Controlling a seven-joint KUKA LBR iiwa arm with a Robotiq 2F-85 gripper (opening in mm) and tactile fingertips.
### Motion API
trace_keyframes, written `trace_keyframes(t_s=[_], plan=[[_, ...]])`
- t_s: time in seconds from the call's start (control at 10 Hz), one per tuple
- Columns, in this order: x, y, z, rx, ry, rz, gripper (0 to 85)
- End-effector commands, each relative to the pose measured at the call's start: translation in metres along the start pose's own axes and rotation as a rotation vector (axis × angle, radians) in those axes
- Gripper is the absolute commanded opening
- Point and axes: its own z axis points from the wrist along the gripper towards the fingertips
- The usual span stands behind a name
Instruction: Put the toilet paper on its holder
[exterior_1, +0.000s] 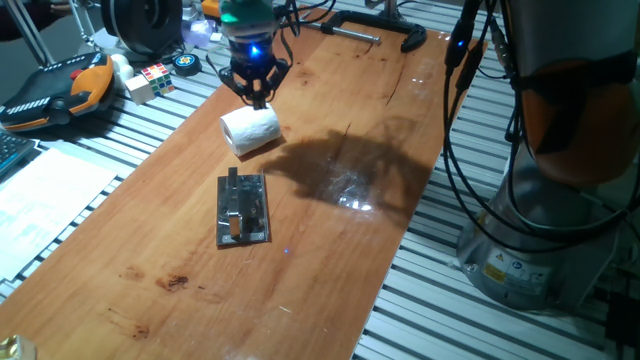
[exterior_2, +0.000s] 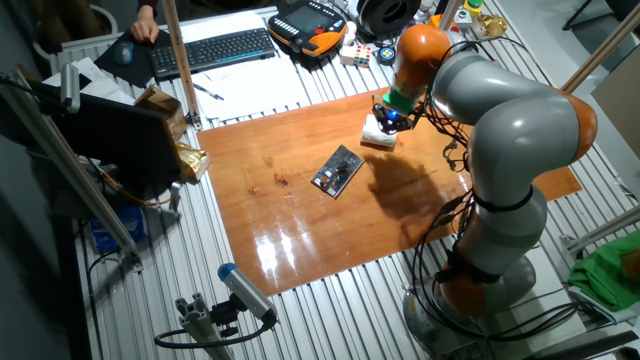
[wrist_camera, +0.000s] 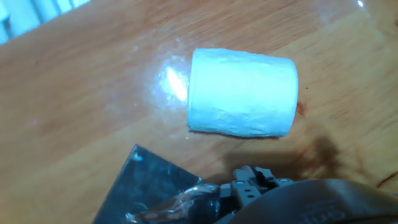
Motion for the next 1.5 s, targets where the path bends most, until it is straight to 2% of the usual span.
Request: trace_keyframes(t_s=[0.0, 0.4, 0.6, 0.8, 1.0, 1.1, 1.3, 1.4], plan=[[-0.001, -0.002, 0.001, 0.033, -0.018, 0.442, 0.7], [-0.004, -0.007, 0.005, 0.040, -0.016, 0.606, 0.7], [-0.007, -0.007, 0.002, 0.040, 0.003, 0.732, 0.7], [-0.013, -0.007, 0.002, 0.046, 0.020, 0.768, 0.7], [-0.016, -0.006, 0.000, 0.056, 0.004, 0.799, 0.7], [-0.017, -0.004, 0.002, 0.071, 0.004, 0.819, 0.7], [-0.018, -0.002, 0.010, 0.075, 0.000, 0.846, 0.7], [-0.018, -0.002, 0.010, 0.077, 0.018, 0.852, 0.7]])
